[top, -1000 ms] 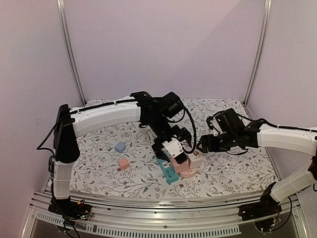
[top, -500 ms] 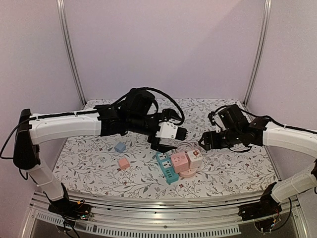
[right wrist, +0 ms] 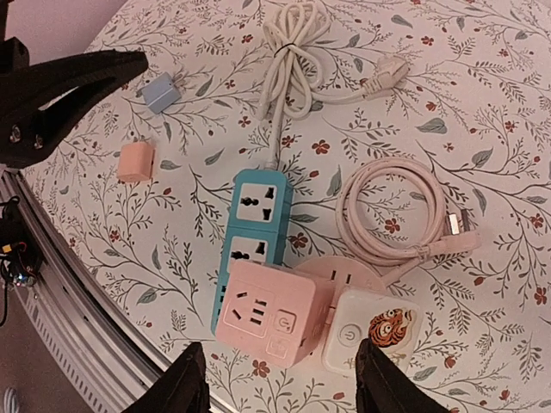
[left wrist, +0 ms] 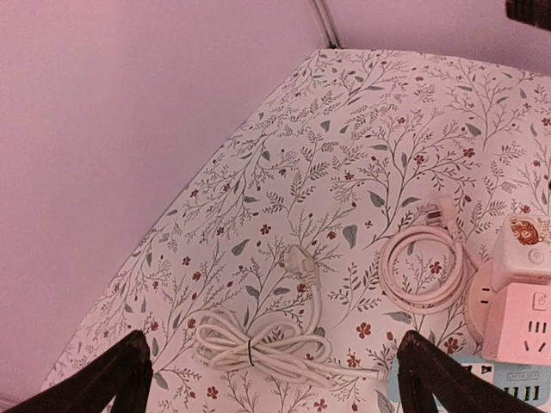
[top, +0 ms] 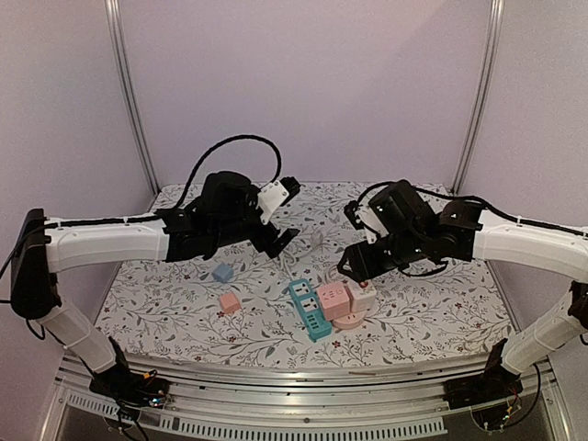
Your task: Insert the plug
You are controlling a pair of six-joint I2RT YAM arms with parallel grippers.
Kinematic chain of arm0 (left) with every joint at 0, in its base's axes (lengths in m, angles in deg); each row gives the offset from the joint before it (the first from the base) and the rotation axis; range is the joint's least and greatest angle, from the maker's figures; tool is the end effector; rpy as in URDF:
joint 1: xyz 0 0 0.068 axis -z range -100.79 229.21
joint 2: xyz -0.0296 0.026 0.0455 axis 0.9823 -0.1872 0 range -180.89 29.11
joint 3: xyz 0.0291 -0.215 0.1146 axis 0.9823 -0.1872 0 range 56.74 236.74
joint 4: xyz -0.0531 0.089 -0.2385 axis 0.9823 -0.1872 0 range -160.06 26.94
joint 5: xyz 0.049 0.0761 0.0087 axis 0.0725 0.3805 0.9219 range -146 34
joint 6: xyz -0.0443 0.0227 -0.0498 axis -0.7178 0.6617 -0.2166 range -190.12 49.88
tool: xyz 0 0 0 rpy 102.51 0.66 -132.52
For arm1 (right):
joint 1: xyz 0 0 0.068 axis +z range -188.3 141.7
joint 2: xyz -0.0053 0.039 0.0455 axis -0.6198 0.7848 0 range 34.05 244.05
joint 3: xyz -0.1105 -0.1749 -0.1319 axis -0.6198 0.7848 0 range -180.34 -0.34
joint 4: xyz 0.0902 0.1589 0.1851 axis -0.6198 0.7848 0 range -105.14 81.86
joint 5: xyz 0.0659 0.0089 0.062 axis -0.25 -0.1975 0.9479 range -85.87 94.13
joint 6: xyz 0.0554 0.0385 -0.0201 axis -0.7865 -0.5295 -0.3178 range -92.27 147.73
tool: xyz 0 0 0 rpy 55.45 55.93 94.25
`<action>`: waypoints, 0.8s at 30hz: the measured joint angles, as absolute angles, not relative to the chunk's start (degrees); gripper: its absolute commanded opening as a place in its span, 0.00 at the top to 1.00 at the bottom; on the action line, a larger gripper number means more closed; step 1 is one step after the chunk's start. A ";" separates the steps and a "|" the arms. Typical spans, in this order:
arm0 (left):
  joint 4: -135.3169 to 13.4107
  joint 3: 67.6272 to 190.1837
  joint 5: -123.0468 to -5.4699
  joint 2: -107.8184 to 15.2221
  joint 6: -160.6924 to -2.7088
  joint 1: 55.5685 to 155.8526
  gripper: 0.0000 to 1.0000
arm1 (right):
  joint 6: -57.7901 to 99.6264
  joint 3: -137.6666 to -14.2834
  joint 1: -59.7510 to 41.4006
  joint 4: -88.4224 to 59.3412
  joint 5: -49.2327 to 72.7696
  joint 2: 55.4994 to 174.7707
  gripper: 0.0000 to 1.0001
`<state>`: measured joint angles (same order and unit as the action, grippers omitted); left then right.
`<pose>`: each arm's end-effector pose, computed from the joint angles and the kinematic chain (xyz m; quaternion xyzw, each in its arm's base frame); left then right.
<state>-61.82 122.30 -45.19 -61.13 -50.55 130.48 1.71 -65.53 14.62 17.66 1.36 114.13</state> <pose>0.2507 -0.2952 0.2500 0.4403 0.7082 -0.0735 0.5470 0.1943 0.2527 0.2437 -0.2084 0.9088 0.2120 0.2928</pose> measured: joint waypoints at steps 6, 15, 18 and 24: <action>-61.71 113.29 -46.33 -54.90 -65.04 129.67 0.13 | 2.26 -69.66 18.32 22.21 1.47 118.54 0.57; -63.16 110.25 -58.81 -54.75 -84.23 129.71 0.40 | 2.08 -75.06 19.19 27.85 -0.17 126.52 0.59; -64.07 110.25 -62.35 -57.13 -88.89 129.73 0.47 | 2.08 -76.20 19.28 29.22 -1.50 128.77 0.62; -64.44 110.25 -67.11 -60.45 -94.59 130.76 0.48 | 2.35 -78.27 19.41 31.56 -2.88 130.83 0.65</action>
